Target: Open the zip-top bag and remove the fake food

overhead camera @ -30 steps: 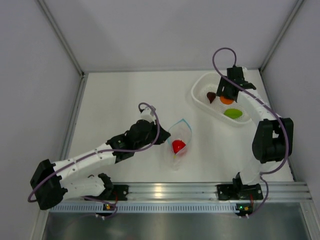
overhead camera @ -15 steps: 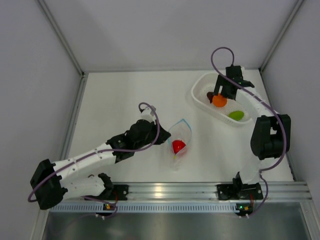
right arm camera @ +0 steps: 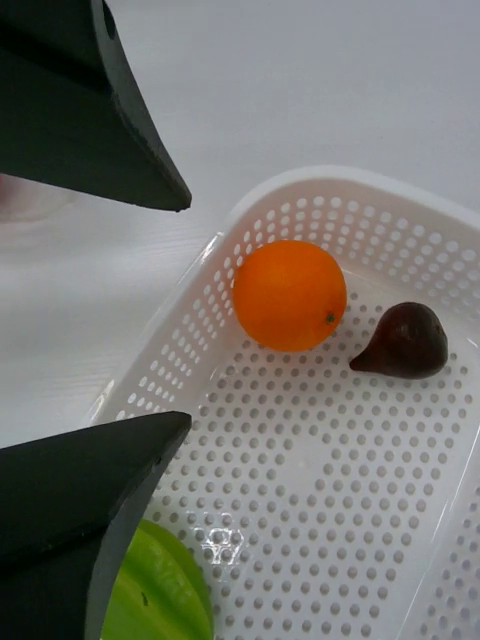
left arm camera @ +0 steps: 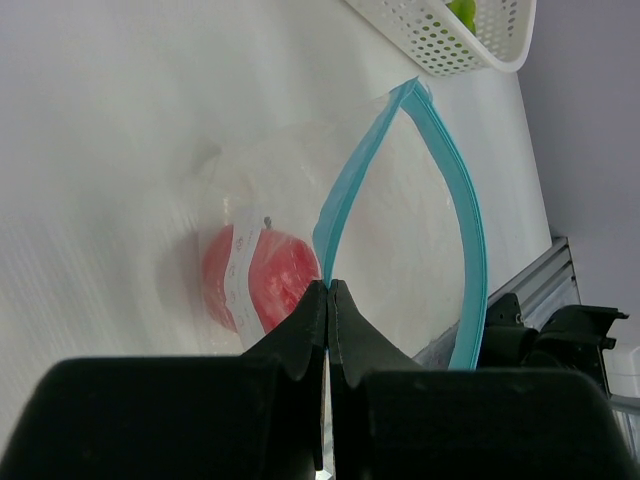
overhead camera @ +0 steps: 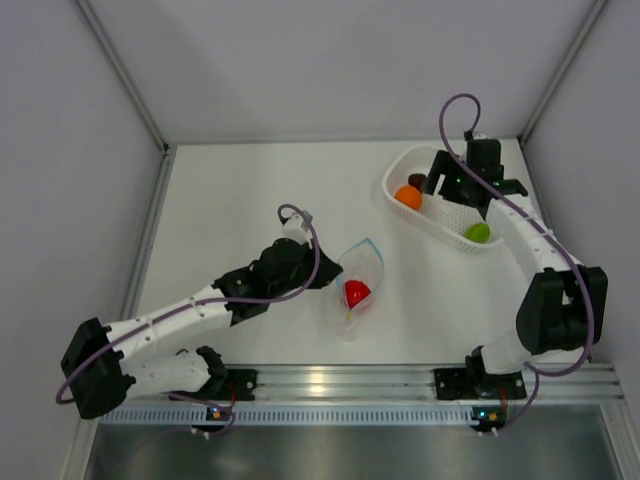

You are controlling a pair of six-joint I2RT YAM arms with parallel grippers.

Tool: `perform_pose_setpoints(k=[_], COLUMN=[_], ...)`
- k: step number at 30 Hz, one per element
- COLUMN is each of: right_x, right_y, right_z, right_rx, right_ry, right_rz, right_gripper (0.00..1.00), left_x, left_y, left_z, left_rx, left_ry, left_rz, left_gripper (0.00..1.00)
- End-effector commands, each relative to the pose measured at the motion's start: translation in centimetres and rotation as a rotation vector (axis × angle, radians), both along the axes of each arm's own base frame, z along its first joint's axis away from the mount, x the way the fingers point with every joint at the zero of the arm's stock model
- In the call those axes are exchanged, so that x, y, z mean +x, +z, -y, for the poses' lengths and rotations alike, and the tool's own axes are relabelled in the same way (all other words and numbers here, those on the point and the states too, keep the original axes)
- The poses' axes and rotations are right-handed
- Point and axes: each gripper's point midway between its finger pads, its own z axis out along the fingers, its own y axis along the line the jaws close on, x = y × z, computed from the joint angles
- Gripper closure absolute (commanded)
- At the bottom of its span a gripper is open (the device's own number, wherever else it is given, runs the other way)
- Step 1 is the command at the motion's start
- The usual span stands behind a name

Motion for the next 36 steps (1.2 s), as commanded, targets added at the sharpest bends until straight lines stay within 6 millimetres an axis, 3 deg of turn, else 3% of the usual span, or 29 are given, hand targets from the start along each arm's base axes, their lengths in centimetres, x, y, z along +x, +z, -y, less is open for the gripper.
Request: perform_pose_setpoints(k=[1, 2, 4, 5, 7, 8, 10, 11, 15, 23, 30, 36], right_x=[-1.1, -1.6, -2.7, -3.6, -4.7, -5.6, -6.8, -7.6, -10.1, -15.3, -18.5, -20.0], right_y=[3.7, 4.0, 4.6, 5.3, 5.5, 6.0, 6.2, 6.4, 7.1, 7.0, 7.0, 4.7], right_z=[-2.1, -3.0, -2.8, -4.2, -4.6, -6.3, -6.8, -8.4, -10.5, -16.1, -19.0, -21.1], right_rx=[0.052, 0.039, -0.015, -0.021, -0.060, -0.054, -0.080, -0.070, -0.074, -0.012, 0.038, 0.016], right_ry=[0.064, 0.070, 0.025, 0.043, 0.019, 0.053, 0.033, 0.057, 0.058, 0.164, 0.239, 0.282], right_rz=[0.098, 0.103, 0.106, 0.119, 0.113, 0.126, 0.115, 0.120, 0.141, 0.120, 0.095, 0.037], right_gripper=[0.21, 0.25, 0.26, 0.27, 0.32, 0.37, 0.40, 0.44, 0.49, 0.53, 0.64, 0.69], left_x=[0.7, 0.8, 0.9, 1.0, 1.1, 1.1, 1.2, 1.2, 1.4, 1.5, 1.5, 1.5], left_y=[2.4, 2.5, 2.6, 2.6, 2.7, 2.7, 2.6, 2.6, 2.4, 1.9, 2.2, 1.8], left_z=[0.8, 0.8, 0.7, 0.6, 0.5, 0.4, 0.4, 0.3, 0.0, -0.4, -0.9, -1.3], left_rx=[-0.053, -0.053, -0.053, -0.054, -0.057, -0.060, -0.060, -0.060, -0.063, -0.069, -0.085, -0.101], left_ry=[0.009, 0.013, 0.022, 0.027, 0.040, 0.046, 0.054, 0.057, 0.081, 0.113, 0.137, 0.166], left_rz=[0.034, 0.036, 0.041, 0.041, 0.044, 0.039, 0.037, 0.036, 0.031, 0.019, 0.021, 0.002], left_gripper=[1.00, 1.00, 1.00, 1.00, 1.00, 1.00, 1.00, 1.00, 1.00, 1.00, 1.00, 1.00])
